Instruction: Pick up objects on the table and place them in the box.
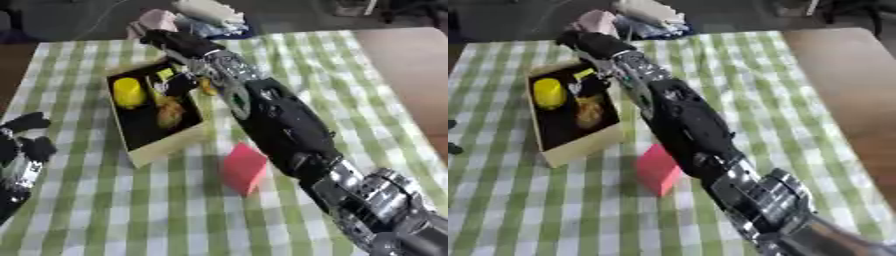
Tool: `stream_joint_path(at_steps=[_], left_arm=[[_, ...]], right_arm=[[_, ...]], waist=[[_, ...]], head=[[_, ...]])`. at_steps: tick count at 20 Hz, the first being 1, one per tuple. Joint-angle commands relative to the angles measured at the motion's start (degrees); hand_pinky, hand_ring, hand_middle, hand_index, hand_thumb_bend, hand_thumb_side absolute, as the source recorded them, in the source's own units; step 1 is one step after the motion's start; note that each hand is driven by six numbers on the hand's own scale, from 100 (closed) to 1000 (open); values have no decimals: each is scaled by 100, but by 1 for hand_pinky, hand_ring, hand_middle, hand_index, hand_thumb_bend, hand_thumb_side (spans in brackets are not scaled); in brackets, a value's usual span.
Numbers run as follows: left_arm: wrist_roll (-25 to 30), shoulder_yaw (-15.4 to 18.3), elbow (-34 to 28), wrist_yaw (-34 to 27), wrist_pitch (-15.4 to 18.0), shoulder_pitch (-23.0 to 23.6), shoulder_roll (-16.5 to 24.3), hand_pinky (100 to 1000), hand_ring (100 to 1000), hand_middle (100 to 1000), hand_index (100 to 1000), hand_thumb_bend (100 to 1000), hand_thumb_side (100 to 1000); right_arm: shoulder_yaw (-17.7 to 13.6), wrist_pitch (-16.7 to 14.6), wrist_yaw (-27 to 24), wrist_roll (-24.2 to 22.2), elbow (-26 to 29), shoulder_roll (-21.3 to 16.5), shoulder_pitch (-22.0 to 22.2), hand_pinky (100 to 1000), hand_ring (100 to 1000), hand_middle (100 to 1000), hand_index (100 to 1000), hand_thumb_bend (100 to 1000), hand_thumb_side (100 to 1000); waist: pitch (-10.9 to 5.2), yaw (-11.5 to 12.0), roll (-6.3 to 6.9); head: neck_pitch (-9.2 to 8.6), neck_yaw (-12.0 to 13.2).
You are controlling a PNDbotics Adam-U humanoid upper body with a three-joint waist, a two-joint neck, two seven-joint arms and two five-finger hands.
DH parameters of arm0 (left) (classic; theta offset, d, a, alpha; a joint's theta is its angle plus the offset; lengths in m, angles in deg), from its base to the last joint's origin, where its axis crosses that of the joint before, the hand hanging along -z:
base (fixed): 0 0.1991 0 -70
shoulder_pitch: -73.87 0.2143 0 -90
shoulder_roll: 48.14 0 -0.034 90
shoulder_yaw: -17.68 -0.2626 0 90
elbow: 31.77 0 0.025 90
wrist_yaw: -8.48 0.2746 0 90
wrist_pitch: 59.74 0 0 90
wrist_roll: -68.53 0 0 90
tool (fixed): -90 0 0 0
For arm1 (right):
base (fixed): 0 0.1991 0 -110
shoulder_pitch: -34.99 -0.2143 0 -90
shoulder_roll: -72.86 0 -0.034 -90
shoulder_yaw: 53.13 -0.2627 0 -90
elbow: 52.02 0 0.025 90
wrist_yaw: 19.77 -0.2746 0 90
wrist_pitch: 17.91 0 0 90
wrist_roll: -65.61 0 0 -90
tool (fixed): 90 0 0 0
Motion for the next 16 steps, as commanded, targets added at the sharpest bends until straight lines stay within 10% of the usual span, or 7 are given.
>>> stream_joint_path(at_steps=[1, 16], left_arm=[[1, 23, -64, -6, -4, -71, 31, 763, 594, 754, 884, 317, 803], [-13, 60, -68, 21, -13, -55, 23, 763, 592, 752, 884, 315, 804]], right_arm=[[-91, 80, -95, 64, 185, -177, -163, 924, 956, 1000, 1000, 100, 336], [-622, 805, -240, 53, -490, -601, -121, 895, 928, 964, 1000, 100, 369]], waist=[[-110, -3, 66], [-97, -63, 83]], head=[[-86, -21], [-108, 49]])
